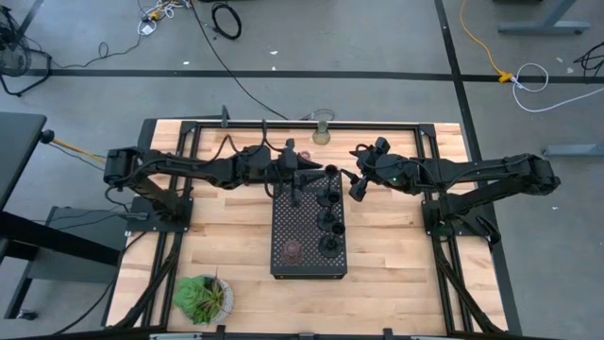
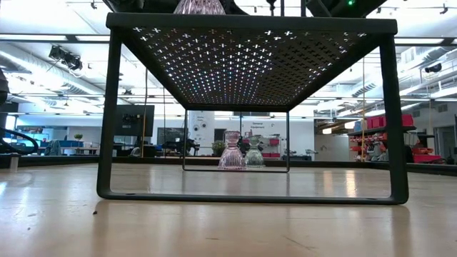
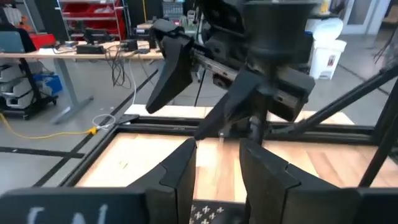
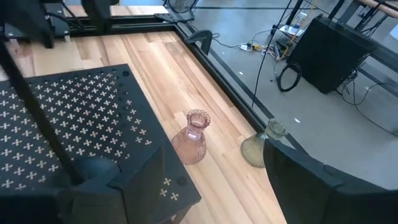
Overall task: Pick & Place candle stick holders
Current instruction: Put the green glass candle holder on the shelf
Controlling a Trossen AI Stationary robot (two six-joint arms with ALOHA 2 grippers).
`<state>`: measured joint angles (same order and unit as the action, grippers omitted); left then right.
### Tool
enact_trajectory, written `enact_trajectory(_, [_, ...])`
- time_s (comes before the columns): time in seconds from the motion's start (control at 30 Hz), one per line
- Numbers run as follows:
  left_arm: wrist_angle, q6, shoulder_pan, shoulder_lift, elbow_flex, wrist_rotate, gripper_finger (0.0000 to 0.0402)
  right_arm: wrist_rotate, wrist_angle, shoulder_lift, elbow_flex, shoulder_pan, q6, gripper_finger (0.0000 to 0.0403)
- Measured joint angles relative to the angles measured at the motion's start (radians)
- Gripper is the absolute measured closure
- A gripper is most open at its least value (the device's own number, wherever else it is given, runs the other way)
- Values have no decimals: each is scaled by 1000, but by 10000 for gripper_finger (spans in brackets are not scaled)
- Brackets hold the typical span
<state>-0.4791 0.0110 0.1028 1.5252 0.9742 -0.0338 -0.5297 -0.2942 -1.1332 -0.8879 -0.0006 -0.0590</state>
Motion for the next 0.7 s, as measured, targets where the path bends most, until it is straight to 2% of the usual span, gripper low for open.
enact_trajectory(0.23, [254,62,41,-117,0,-87,273,65,-2,0,0,0,77,130])
enact_trajectory(0.3, [336,54,61,-153,0,-109,273,15,10,0,0,0,103,130])
enact_trajectory(0.4, [427,48,84,-186,0,-138,273,-141,16,-1,0,-18,198,130])
enact_trajectory(0.5, [495,47,100,-198,0,-173,273,-242,31,-7,0,-101,297,130])
enact_trajectory(0.57, [501,27,112,-198,0,-181,273,-208,89,-11,0,-187,304,130])
enact_trajectory(0.7, [500,-17,131,-198,0,-193,273,-26,166,-11,0,-349,240,130])
